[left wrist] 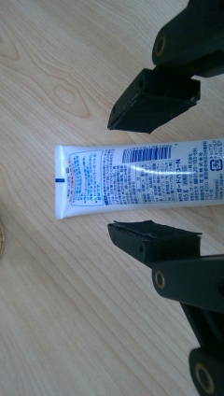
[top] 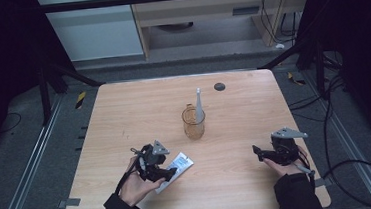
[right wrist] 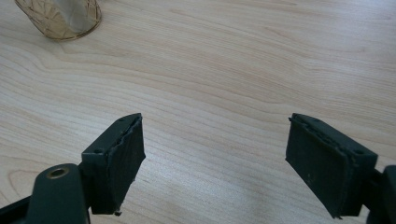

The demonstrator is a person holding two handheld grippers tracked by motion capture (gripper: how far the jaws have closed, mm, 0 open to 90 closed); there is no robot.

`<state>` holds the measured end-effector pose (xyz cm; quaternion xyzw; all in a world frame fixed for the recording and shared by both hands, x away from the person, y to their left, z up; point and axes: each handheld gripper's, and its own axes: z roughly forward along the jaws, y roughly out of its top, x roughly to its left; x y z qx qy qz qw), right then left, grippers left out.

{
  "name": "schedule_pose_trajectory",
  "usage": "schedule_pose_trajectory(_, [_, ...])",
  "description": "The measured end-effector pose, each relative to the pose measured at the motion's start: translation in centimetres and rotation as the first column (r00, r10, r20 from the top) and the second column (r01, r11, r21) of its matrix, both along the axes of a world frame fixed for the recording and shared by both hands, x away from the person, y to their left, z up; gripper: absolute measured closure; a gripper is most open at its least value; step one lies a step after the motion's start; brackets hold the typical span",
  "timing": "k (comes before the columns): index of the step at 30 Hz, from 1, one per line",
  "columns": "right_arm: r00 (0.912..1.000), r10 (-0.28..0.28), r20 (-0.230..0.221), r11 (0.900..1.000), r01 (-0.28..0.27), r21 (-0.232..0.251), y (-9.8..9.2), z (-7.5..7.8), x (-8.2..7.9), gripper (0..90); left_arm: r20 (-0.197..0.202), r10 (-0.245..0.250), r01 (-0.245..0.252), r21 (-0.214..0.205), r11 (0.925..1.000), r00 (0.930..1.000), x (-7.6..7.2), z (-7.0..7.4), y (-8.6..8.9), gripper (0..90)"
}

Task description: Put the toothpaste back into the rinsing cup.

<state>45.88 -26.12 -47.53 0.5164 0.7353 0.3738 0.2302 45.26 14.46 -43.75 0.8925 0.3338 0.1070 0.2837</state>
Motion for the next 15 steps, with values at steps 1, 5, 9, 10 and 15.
schedule_pose_trajectory(1, [1.0000,0.000,0.001,1.0000,0.000,-0.002,0.0,0.0,0.0,19.5,-0.008,0.000,0.000,0.005,1.0000,1.0000,0.1,-0.1,-0.1,42.1])
schedule_pose_trajectory(5, [1.0000,0.005,-0.002,0.9999,-0.005,-0.010,0.2,-0.1,0.2,19.5,-0.024,-0.008,0.009,0.028,0.9996,0.9997,0.3,-0.6,-0.4,41.8])
schedule_pose_trajectory(9, [1.0000,0.006,-0.004,0.9999,-0.006,-0.016,0.3,-0.1,0.2,19.6,-0.039,-0.014,0.017,0.060,0.9981,0.9992,0.4,-1.0,-0.7,41.7])
schedule_pose_trajectory(10, [1.0000,0.007,-0.005,0.9999,-0.007,-0.013,0.4,0.0,0.2,19.6,-0.040,-0.016,0.018,0.066,0.9977,0.9991,0.5,-1.0,-0.7,41.6])
schedule_pose_trajectory(15, [0.9998,0.018,-0.003,0.9995,-0.019,-0.027,0.8,-0.1,0.3,19.7,-0.057,-0.017,0.022,0.083,0.9963,0.9982,0.8,-1.4,-0.9,41.4])
